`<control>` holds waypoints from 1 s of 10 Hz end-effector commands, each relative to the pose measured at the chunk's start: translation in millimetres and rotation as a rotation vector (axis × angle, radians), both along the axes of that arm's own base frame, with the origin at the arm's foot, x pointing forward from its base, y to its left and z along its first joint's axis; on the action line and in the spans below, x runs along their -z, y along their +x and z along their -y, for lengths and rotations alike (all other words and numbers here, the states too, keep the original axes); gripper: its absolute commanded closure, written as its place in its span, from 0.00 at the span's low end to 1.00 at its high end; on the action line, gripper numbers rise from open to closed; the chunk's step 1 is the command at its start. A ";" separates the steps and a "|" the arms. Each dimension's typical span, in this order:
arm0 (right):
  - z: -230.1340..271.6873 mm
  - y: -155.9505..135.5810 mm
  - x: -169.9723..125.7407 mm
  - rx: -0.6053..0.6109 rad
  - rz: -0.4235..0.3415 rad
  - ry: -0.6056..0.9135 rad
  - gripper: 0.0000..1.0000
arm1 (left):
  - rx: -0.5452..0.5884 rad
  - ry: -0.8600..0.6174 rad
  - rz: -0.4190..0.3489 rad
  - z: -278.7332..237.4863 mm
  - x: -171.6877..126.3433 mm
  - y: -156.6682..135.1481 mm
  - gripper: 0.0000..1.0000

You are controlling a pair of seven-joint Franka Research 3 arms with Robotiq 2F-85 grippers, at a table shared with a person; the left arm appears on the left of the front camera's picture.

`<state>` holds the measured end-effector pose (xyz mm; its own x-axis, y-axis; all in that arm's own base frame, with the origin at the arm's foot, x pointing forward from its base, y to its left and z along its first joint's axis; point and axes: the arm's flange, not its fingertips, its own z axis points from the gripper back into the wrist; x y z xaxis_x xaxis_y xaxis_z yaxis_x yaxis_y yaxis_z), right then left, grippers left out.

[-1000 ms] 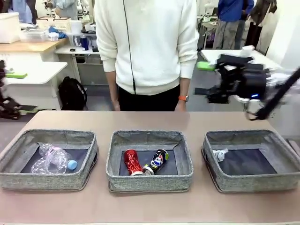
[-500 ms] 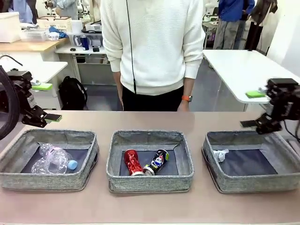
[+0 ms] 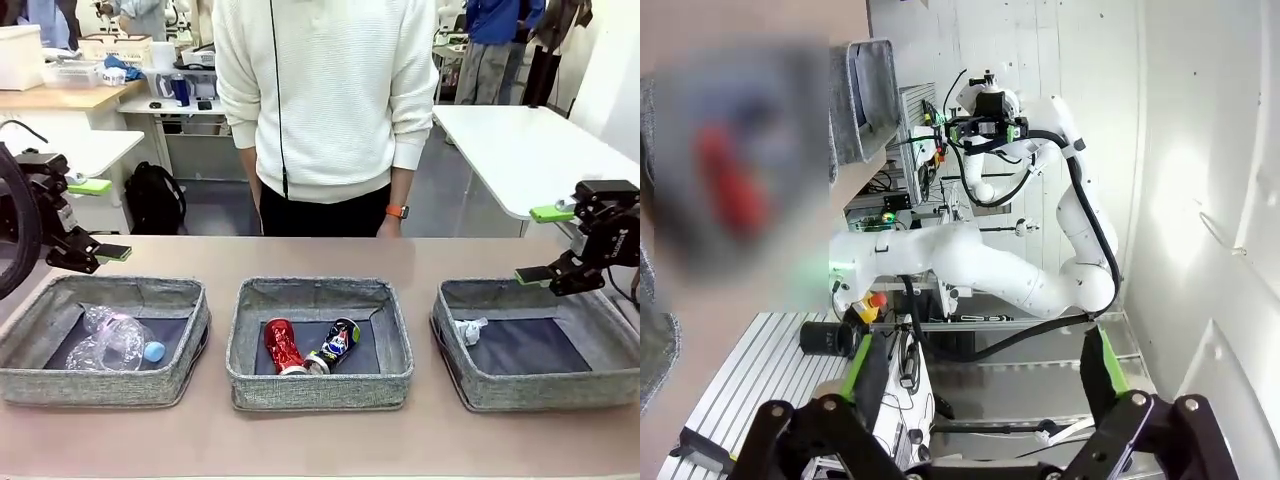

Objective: Sort the waste into the appropriate baskets.
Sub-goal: Place the picked waste into the Fabric basket indicated by the person.

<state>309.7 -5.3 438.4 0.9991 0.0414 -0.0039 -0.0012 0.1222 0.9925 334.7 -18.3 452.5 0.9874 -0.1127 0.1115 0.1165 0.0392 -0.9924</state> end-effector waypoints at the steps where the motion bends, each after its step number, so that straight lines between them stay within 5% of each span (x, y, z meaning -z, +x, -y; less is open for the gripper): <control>1: -2.3 -0.7 -6.7 0.009 -0.013 -0.001 0.00 | 0.009 -0.002 0.005 2.2 -2.6 -1.6 0.00; 10: -2.3 -0.7 -6.7 0.009 -0.013 -0.001 0.00 | 0.009 -0.002 0.005 2.2 -2.6 -1.6 0.00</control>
<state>309.1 -5.2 440.2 0.9992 0.0411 -0.0002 -0.0049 0.1238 0.9923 334.7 -18.5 452.5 0.9873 -0.1133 0.1114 0.1165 0.0394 -0.9924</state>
